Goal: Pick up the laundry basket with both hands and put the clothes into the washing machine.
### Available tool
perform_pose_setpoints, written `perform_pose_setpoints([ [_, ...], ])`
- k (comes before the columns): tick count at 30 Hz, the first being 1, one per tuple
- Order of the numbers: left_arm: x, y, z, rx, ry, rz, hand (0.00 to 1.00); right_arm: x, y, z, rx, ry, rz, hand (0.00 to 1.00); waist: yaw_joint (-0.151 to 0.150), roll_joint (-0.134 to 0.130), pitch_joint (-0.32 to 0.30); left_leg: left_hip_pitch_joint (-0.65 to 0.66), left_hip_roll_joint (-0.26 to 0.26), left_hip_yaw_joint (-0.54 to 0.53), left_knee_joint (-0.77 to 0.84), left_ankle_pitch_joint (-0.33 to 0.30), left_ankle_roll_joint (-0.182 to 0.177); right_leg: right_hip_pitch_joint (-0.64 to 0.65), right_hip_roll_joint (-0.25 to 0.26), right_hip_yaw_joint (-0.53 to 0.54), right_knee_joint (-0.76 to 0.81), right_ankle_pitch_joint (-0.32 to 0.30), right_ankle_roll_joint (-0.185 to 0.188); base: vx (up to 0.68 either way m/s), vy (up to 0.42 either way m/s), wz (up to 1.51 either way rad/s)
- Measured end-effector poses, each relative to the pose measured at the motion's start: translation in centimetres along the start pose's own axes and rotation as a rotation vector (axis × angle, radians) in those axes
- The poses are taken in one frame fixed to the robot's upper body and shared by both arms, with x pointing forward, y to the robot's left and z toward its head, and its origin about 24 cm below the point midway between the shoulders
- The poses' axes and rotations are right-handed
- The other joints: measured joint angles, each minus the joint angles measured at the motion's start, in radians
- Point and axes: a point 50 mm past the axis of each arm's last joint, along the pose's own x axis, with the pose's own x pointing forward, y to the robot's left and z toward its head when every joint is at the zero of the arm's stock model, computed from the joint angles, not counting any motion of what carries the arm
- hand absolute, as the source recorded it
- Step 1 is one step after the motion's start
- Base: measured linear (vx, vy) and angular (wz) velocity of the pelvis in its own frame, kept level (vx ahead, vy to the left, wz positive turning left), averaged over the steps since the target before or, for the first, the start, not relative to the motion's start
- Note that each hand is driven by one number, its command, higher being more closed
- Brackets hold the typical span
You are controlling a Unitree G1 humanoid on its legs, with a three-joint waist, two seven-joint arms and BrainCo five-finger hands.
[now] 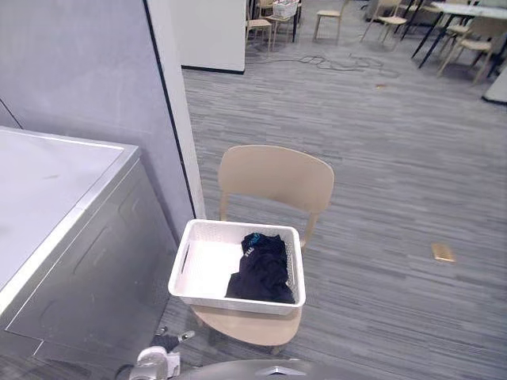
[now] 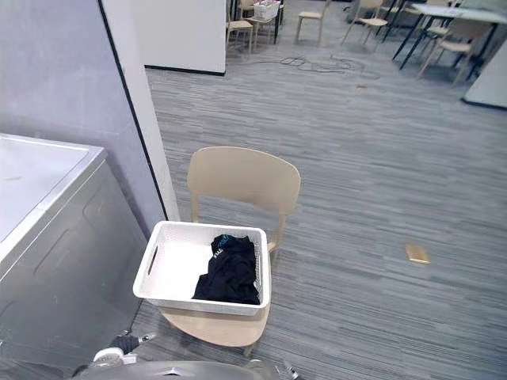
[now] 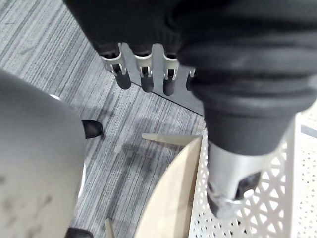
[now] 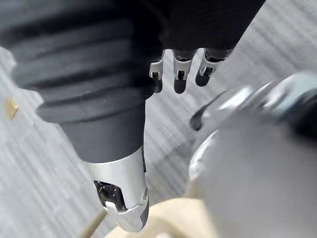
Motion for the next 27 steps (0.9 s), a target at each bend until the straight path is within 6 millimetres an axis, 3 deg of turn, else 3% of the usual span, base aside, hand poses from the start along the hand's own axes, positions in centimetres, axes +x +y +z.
perform_pose_setpoints([
  [2, 0.0, 0.0, 0.0, 0.021, -0.003, -0.001, 0.0, -1.0, 3.4, 4.6, -0.022, -0.232, 0.124, 0.0, -0.011, 0.0, -0.001, -0.001, 0.022, -0.01, -0.009, 0.014, 0.003, 0.013, 0.027, -0.022, -0.022, 0.001, -0.007, 0.09, -0.151, 0.16],
  [6, 0.0, -0.2, 0.7, 0.108, -0.035, -0.009, 0.0, -5.6, 7.0, 12.7, 0.012, -0.672, 0.259, 0.0, -0.006, -0.022, -0.003, -0.016, 0.02, -0.027, -0.028, 0.025, 0.001, 0.018, 0.032, -0.042, -0.052, 0.006, -0.012, 0.04, -0.046, 0.15],
  [9, 0.0, 0.2, 1.0, 0.176, -0.049, -0.004, 0.0, -8.4, 8.9, 14.9, 0.052, -0.83, 0.323, 0.0, -0.007, -0.043, -0.009, -0.034, 0.014, -0.032, -0.028, 0.027, 0.003, 0.019, 0.032, -0.044, -0.085, 0.021, -0.009, 0.03, 0.011, 0.06],
  [13, 0.0, -0.2, 1.3, 0.272, -0.064, -0.019, 0.0, -11.0, 12.0, 16.1, -0.052, -0.968, 0.422, 0.0, -0.016, -0.049, -0.008, -0.056, 0.005, -0.037, -0.028, 0.029, 0.005, 0.015, 0.034, -0.047, -0.118, 0.042, -0.007, 0.0, 0.0, 0.03],
  [18, 0.2, -0.9, 3.2, 0.427, -0.125, -0.042, 0.0, -13.8, 19.0, 16.0, -0.298, -1.043, 0.717, 0.0, -0.009, -0.047, 0.025, -0.106, 0.001, -0.091, -0.028, 0.052, 0.003, 0.005, 0.033, -0.098, -0.13, 0.052, -0.01, -0.05, -0.008, 0.3],
  [20, 0.2, -1.6, 4.6, 0.481, -0.17, -0.053, 0.0, -15.7, 23.2, 15.9, -0.519, -1.121, 0.879, 0.0, 0.01, -0.045, 0.061, -0.129, 0.0, -0.114, -0.028, 0.072, 0.007, -0.011, 0.034, -0.119, -0.13, 0.062, -0.016, -0.09, -0.017, 0.27],
  [23, 0.1, -1.9, 5.7, 0.521, -0.216, -0.059, 0.0, -17.7, 27.4, 14.7, -0.883, -1.243, 1.013, 0.0, 0.031, -0.043, 0.112, -0.153, -0.001, -0.131, -0.028, 0.094, 0.005, -0.021, 0.033, -0.136, -0.129, 0.073, -0.022, -0.09, -0.009, 0.22],
  [26, 0.0, -2.4, 7.0, 0.597, -0.27, -0.068, 0.0, -18.4, 29.2, 11.4, -1.383, -1.359, 1.125, 0.0, 0.069, -0.043, 0.132, -0.192, -0.001, -0.161, -0.028, 0.11, 0.004, -0.049, 0.034, -0.154, -0.114, 0.075, -0.025, -0.09, -0.006, 0.26],
  [27, 0.0, -2.6, 7.1, 0.615, -0.277, -0.068, 0.0, -18.3, 29.3, 10.8, -1.444, -1.359, 1.141, 0.0, 0.074, -0.042, 0.134, -0.198, -0.001, -0.165, -0.028, 0.113, 0.005, -0.056, 0.033, -0.154, -0.108, 0.075, -0.025, -0.06, 0.004, 0.13],
])
